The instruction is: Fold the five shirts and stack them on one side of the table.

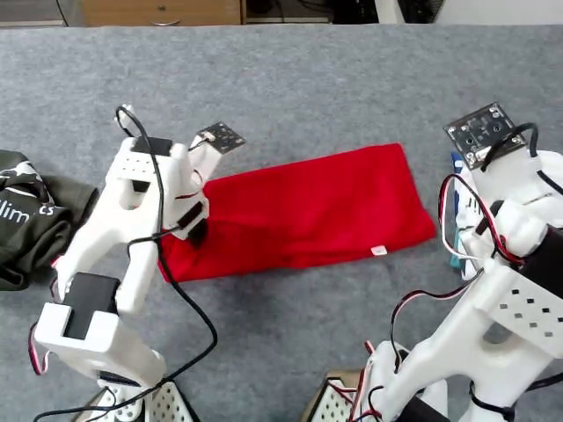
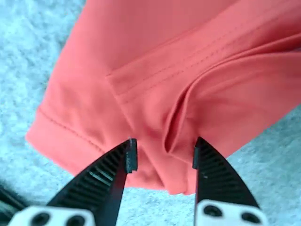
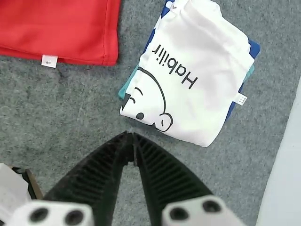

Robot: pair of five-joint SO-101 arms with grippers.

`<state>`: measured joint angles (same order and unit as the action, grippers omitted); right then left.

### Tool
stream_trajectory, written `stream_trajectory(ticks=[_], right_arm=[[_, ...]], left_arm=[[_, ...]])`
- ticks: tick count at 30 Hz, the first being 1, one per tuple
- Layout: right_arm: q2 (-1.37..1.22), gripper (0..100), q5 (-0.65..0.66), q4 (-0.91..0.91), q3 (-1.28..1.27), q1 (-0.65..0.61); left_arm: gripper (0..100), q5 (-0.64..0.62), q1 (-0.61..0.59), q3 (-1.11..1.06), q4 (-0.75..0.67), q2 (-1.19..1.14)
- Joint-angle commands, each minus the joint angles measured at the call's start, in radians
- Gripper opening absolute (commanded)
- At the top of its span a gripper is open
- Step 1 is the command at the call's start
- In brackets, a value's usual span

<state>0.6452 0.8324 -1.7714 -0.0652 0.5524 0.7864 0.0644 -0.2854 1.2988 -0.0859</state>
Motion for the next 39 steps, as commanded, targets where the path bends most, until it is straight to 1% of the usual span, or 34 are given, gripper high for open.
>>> stream_trajectory(ticks=[1, 5, 10, 12, 18, 22, 25, 32, 36, 39], right_arm=[[0.008, 0.5, 0.009, -0.011, 0.001, 0.010], [0.008, 0.5, 0.009, -0.011, 0.001, 0.010], [0.012, 0.5, 0.009, -0.011, 0.002, 0.013], [0.012, 0.5, 0.009, -0.011, 0.004, 0.015], [0.012, 0.5, 0.009, -0.011, 0.005, 0.010], [0.010, 0.5, 0.009, -0.011, 0.005, 0.010], [0.010, 0.5, 0.009, -0.011, 0.001, 0.010], [0.008, 0.5, 0.009, -0.011, 0.001, 0.008], [0.008, 0.5, 0.009, -0.011, 0.001, 0.008], [0.008, 0.5, 0.008, -0.011, 0.001, 0.008]], left_arm=[[20, 0.051, -0.037, 0.038, -0.009, 0.007], [20, 0.063, -0.032, 0.040, -0.015, 0.005], [20, 0.055, -0.034, 0.000, -0.161, -0.005], [20, 0.055, -0.035, -0.003, -0.192, -0.022], [20, 0.043, -0.038, 0.051, -0.193, -0.028], [15, 0.020, -0.032, 0.078, -0.192, -0.028], [13, 0.023, -0.023, 0.107, -0.127, -0.028], [13, 0.014, 0.037, 0.269, 0.153, -0.028], [13, -0.083, 0.106, 0.311, 0.235, -0.028], [13, -0.146, 0.203, 0.307, 0.270, -0.028]])
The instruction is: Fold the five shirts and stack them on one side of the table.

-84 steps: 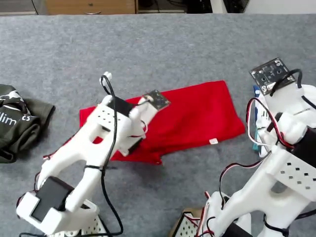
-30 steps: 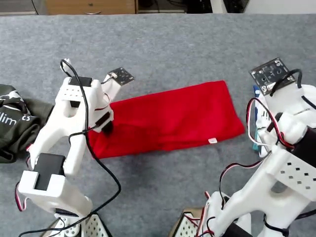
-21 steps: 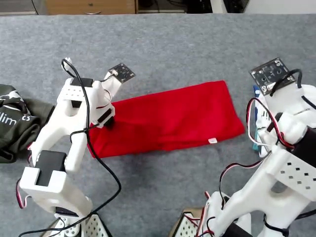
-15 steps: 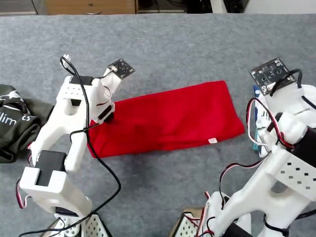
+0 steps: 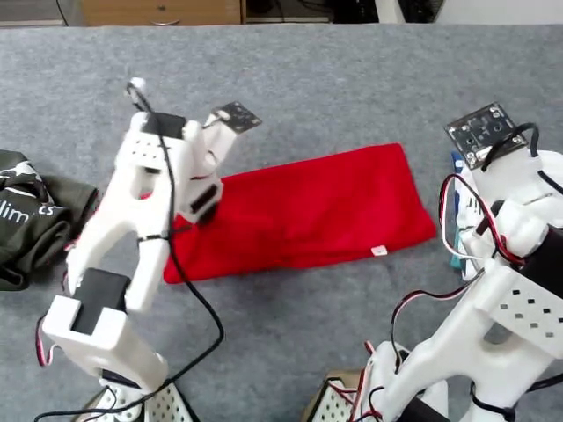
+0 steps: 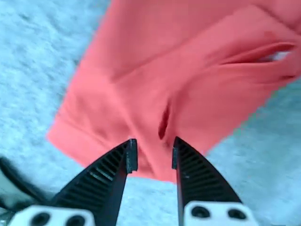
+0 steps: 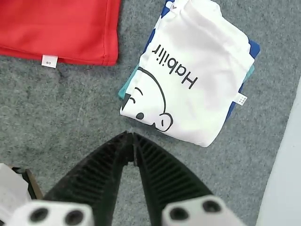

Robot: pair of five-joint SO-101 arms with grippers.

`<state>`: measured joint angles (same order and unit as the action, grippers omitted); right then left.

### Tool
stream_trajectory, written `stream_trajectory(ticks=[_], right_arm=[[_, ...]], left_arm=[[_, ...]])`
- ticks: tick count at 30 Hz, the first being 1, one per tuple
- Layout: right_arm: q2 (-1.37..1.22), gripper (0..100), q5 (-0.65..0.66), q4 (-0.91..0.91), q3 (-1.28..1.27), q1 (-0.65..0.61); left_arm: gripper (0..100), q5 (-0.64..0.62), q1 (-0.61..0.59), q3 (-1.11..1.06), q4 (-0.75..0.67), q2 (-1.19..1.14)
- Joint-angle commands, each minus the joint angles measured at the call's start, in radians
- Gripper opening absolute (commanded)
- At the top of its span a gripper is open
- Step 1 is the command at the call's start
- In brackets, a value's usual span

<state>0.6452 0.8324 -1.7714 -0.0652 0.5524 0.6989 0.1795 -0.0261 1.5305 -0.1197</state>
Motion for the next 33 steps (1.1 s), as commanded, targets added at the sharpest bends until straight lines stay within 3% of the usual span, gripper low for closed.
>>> stream_trajectory(ticks=[1, 8, 16, 23, 30, 33], right_arm=[[0.008, 0.5, 0.005, -0.011, 0.001, 0.008], [0.010, 0.5, 0.008, -0.011, 0.001, 0.015], [0.013, 0.5, 0.008, -0.011, -0.001, 0.015], [0.008, 0.5, 0.006, -0.011, -0.001, 0.010], [0.008, 0.5, 0.008, -0.011, -0.001, 0.013], [0.008, 0.5, 0.008, -0.011, -0.001, 0.015]], left_arm=[[13, -0.086, 0.121, 0.048, 0.044, 0.004], [13, -0.210, 0.285, 0.040, -0.005, -0.005], [13, -0.216, 0.244, -0.002, -0.064, 0.001], [13, -0.222, 0.305, -0.002, -0.072, -0.007], [13, -0.347, 0.311, -0.089, -0.334, -0.088], [13, -0.353, 0.310, -0.106, -0.345, -0.122]])
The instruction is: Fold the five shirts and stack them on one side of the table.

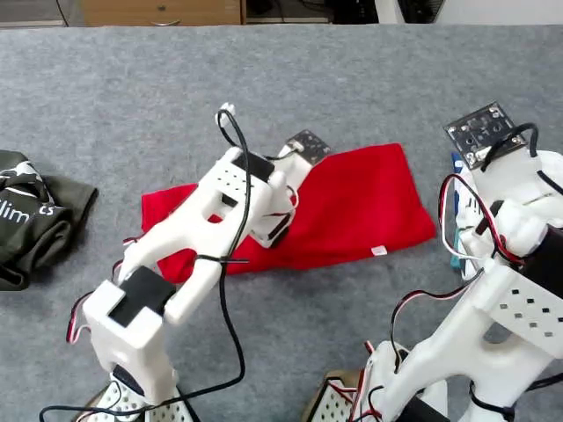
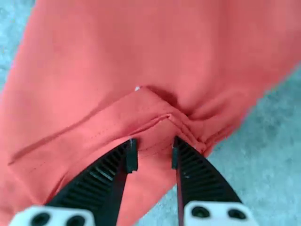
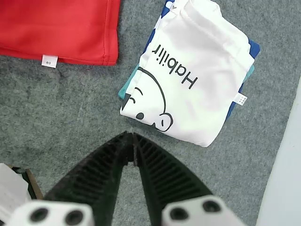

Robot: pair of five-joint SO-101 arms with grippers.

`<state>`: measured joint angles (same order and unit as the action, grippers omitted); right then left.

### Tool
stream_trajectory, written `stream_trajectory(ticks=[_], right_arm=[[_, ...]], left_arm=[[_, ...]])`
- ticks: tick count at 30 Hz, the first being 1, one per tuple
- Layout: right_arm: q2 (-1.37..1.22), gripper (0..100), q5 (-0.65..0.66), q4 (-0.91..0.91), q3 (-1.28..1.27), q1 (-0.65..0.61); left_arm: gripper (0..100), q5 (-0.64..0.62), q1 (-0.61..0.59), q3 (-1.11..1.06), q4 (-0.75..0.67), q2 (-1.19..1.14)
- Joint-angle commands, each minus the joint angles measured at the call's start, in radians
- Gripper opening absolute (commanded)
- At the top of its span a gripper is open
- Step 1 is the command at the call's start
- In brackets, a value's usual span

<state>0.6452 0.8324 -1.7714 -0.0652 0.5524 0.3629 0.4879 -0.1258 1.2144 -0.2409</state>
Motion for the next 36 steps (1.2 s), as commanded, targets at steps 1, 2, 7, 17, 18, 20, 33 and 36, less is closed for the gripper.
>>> stream_trajectory(ticks=[1, 2, 7, 17, 18, 20, 33, 36], right_arm=[[0.010, 0.5, 0.008, -0.011, -0.001, 0.015], [0.010, 0.5, 0.008, -0.011, -0.001, 0.015], [0.008, 0.5, 0.006, -0.011, -0.001, 0.010], [0.013, 0.5, 0.005, -0.011, -0.001, 0.015], [0.013, 0.5, 0.003, -0.011, -0.001, 0.015], [0.013, 0.5, 0.002, -0.012, -0.001, 0.015], [0.013, 0.5, 0.002, -0.012, -0.001, 0.015], [0.013, 0.5, 0.002, -0.012, -0.001, 0.015]], left_arm=[[13, -0.017, 0.000, -0.011, -0.020, 0.002], [13, -0.017, -0.003, -0.003, 0.005, 0.012], [13, -0.018, 0.002, 0.018, 0.092, 0.096], [13, 0.014, -0.061, -0.075, 0.166, 0.323], [13, 0.041, -0.077, -0.103, 0.167, 0.338], [13, 0.089, -0.112, -0.160, 0.161, 0.358], [13, 0.279, -0.388, -0.457, -0.187, 0.361], [13, 0.287, -0.390, -0.488, -0.222, 0.361]])
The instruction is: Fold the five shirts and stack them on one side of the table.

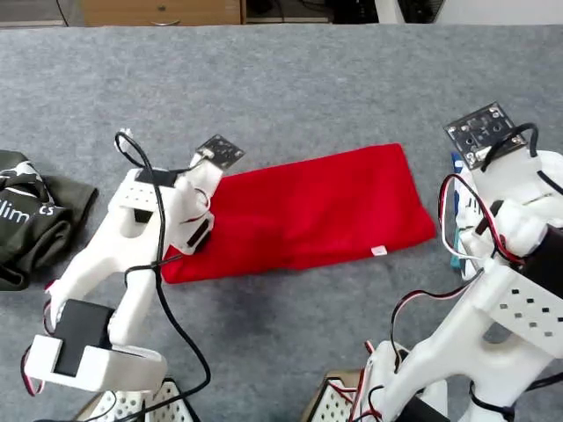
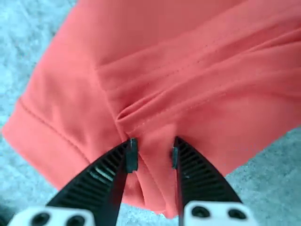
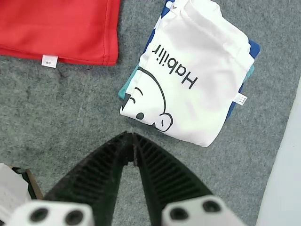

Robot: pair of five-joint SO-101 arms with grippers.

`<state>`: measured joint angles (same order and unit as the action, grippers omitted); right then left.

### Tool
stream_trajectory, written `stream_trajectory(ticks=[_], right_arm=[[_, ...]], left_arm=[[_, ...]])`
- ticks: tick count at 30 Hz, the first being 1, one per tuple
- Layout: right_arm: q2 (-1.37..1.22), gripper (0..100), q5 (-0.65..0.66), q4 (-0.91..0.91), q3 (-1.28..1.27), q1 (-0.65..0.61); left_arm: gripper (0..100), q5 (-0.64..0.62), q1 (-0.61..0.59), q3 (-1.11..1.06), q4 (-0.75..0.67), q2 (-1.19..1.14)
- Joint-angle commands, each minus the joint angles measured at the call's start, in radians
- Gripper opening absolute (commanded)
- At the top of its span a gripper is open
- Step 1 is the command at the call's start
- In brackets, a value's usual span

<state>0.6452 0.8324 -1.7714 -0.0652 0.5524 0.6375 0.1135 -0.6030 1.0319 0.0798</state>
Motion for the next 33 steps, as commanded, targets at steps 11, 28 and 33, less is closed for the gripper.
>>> stream_trajectory(ticks=[11, 28, 33], right_arm=[[0.015, 0.5, 0.000, -0.014, -0.001, 0.015], [0.005, 0.6, -0.104, 0.087, -0.188, -0.150], [-0.079, 12.2, -0.261, 0.169, -0.231, -0.288]], left_arm=[[13, 0.002, -0.017, 0.230, 0.273, 0.054], [13, -0.273, -0.462, 0.810, 0.721, 0.054], [13, -0.265, -0.753, 0.833, 0.721, 0.071]])
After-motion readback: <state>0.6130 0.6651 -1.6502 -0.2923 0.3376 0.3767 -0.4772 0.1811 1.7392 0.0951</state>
